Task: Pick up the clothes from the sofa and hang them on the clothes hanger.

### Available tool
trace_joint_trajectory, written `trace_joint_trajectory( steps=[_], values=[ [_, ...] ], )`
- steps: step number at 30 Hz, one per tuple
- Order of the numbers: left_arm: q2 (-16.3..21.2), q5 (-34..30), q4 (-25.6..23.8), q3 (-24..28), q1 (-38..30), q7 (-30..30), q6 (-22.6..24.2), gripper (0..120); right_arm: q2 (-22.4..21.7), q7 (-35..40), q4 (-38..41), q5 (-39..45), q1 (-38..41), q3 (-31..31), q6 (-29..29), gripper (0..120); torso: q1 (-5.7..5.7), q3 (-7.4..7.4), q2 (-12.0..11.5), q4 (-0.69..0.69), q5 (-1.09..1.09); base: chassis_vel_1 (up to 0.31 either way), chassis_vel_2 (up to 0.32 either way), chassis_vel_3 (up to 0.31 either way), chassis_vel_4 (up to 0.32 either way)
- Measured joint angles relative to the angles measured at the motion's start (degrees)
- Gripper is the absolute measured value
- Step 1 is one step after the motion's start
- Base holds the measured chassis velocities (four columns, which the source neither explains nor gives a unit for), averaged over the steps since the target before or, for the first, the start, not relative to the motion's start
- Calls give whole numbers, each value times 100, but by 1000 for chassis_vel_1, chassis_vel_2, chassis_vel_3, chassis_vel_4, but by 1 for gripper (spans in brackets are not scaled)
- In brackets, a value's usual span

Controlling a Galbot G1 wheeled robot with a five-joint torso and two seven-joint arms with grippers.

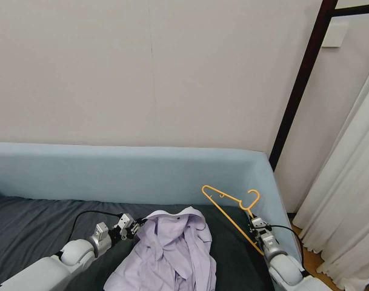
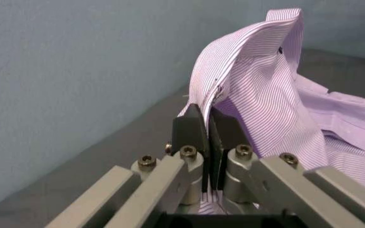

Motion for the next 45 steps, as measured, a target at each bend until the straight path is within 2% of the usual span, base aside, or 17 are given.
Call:
trace_joint_trajectory(
  steps=[3, 5, 12, 17, 19, 27, 33, 40, 45],
  values=[
    [25, -18, -94, -10, 26, -15, 0, 0, -299, 19, 538, -461, -408, 257, 155, 5, 0, -1, 1, -1, -5, 0, 0, 0, 0],
    [76, -39, -188, -11, 45, -29, 14, 0, -435, 38, 891, -750, -626, 335, 222, 5, 0, 0, 0, -1, -1, 0, 0, 0, 0],
    [264, -248, -523, -13, 74, -127, 134, 0, -666, 102, 1604, -1438, -1074, 374, 387, 5, 0, -1, 1, 2, -2, 0, 0, 0, 0],
    [456, -482, -838, -9, 78, -180, 231, 0, -677, 125, 1683, -1942, -1255, 374, 686, 5, 0, 0, 1, 0, -2, 0, 0, 0, 0],
    [654, -605, -1063, 28, 51, -183, 285, 0, -699, 127, 1656, -2246, -1320, 360, 841, 5, 0, 0, 0, 2, -2, 0, 0, 0, 0],
    [936, -695, -1314, 140, -64, -168, 327, 0, -851, -93, 1759, -3087, -1591, 305, 1237, 5, 0, 0, 1, 1, -2, 0, 0, 0, 0],
    [999, -720, -1455, 180, -77, -163, 360, 0, -846, -127, 1848, -3184, -1571, 11, 1127, 5, 0, 0, 1, 0, -2, 0, 0, 0, 0],
    [1204, -746, -1842, 251, -43, -216, 435, 0, -607, -44, 1808, -2637, -1047, -589, 672, 5, 0, 0, 1, 3, -3, 0, 0, 0, 0],
    [1403, -780, -2092, 330, -64, -236, 484, 0, -436, 44, 1584, -2574, -820, -741, 587, 5, 0, 0, 0, 2, -2, 0, 0, 0, 0]
  ],
)
